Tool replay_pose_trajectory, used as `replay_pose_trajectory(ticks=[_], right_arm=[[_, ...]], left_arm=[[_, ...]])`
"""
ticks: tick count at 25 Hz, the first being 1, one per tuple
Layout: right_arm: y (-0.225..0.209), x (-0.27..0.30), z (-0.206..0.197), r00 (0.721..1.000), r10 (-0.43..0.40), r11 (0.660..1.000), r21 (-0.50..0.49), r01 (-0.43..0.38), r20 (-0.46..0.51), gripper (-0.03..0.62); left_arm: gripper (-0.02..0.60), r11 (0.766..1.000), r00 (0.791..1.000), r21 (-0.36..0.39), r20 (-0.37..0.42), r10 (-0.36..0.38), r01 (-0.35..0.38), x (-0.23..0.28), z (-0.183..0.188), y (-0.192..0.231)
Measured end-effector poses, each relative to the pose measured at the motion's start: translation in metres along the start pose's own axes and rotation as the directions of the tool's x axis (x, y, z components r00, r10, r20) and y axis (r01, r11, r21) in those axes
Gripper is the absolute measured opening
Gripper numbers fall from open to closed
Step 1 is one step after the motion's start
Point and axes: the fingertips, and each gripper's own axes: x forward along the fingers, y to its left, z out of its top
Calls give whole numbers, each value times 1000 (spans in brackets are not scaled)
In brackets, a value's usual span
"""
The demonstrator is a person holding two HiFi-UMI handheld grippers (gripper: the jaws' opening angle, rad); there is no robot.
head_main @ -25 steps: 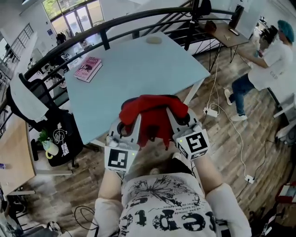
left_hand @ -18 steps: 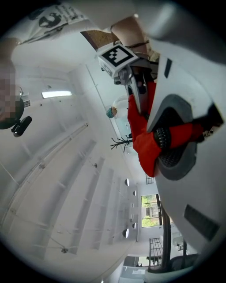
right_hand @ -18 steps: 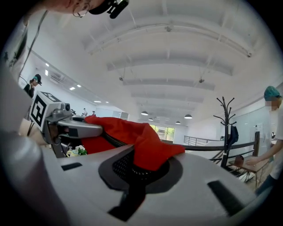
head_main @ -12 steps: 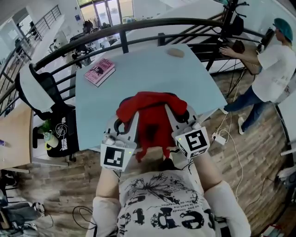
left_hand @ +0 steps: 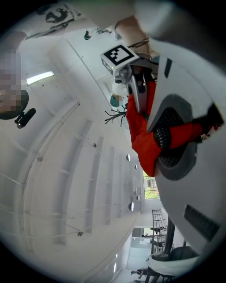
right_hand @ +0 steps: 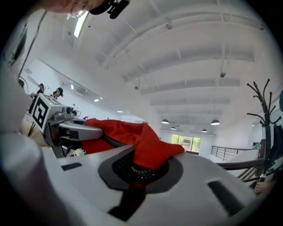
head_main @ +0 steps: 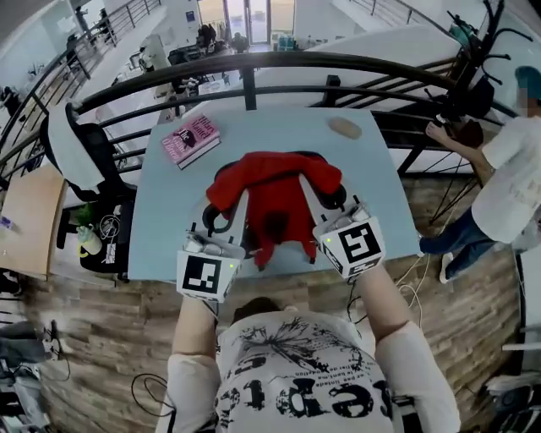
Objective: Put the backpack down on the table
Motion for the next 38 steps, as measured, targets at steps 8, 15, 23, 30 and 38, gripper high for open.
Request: replay_pose_trajectory(ticks=[8,15,23,30,38], right_arm=[[-71,63,-36,1000,15,999,41,-14,-25,21],[-112,130,-57,999,7,999,51,-4,-48,23],[-159,204,-77,999,-8,998,56,11,-49,28],[-188,247,-113,996,-2,998,60,7,-86,34],[-186,241,-151,990,18,994,113,-2,-138,40]], left_arm=[[43,999,1000,25,-19,21,-20,91,-14,28],[43,1000,999,3,-37,6,-6,157,-36,75],[43,1000,999,3,-43,-4,4,228,-59,125],[43,1000,1000,10,-6,-10,10,278,-94,155],[43,998,997,-50,-64,-32,29,281,-128,142]])
